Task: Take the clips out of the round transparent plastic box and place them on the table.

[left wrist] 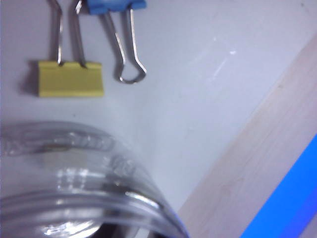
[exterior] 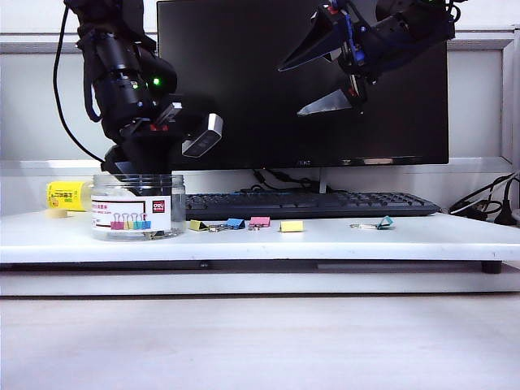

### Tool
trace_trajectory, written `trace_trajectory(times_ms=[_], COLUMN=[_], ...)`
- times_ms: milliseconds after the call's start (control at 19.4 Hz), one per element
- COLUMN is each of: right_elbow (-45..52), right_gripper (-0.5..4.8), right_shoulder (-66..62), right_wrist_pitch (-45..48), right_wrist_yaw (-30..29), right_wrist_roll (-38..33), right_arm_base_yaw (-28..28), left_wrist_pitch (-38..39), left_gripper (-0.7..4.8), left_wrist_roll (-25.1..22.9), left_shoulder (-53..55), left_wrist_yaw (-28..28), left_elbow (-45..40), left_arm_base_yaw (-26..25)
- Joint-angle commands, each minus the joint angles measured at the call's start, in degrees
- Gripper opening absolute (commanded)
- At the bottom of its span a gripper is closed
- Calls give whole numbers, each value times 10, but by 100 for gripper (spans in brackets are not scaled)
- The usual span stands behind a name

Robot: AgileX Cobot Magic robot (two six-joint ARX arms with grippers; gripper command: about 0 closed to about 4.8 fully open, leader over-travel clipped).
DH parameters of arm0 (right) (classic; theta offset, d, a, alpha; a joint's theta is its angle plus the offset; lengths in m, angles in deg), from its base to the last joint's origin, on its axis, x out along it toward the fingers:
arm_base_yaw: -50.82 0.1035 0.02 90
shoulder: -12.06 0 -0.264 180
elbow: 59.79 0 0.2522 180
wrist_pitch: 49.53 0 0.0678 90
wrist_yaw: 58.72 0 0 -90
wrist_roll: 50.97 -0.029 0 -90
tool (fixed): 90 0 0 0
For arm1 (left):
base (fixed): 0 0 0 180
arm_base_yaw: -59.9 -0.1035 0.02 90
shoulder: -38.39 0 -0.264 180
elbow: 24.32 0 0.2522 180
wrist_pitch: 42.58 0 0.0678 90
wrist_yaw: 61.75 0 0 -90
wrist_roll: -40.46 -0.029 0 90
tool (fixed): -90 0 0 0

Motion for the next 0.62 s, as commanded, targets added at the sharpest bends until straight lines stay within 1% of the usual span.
trace_trajectory(times_ms=[52, 103, 206, 258, 310, 413, 568, 619], right_elbow=[-2, -2, -2, -2, -2, -2, -2, -2], right_gripper=[429, 429, 429, 429, 429, 429, 429, 429], right_shoulder=[3, 3, 3, 3, 3, 3, 3, 3], right_wrist_pitch=[2, 2, 2, 2, 2, 2, 2, 2], right_wrist_yaw=[-3, -3, -3, -3, -3, -3, -3, -3], right_wrist_roll=[4, 4, 4, 4, 4, 4, 4, 4], right_arm_base_yaw=[1, 1, 1, 1, 1, 1, 1, 1], left_wrist_pitch=[-5, -5, -10, -10, -10, -14, -15, -16], left_gripper=[86, 80, 19, 4, -3, -3, -3, -3], left_wrist_roll=[-4, -4, -4, -4, -3, 2, 3, 5], left_shoulder=[-3, -2, -2, -2, -2, -2, -2, -2], left_wrist_yaw=[-4, -3, -2, -2, 0, 11, 12, 33], left_elbow=[1, 1, 1, 1, 1, 1, 1, 1], left_arm_base_yaw=[0, 0, 0, 0, 0, 0, -3, -3])
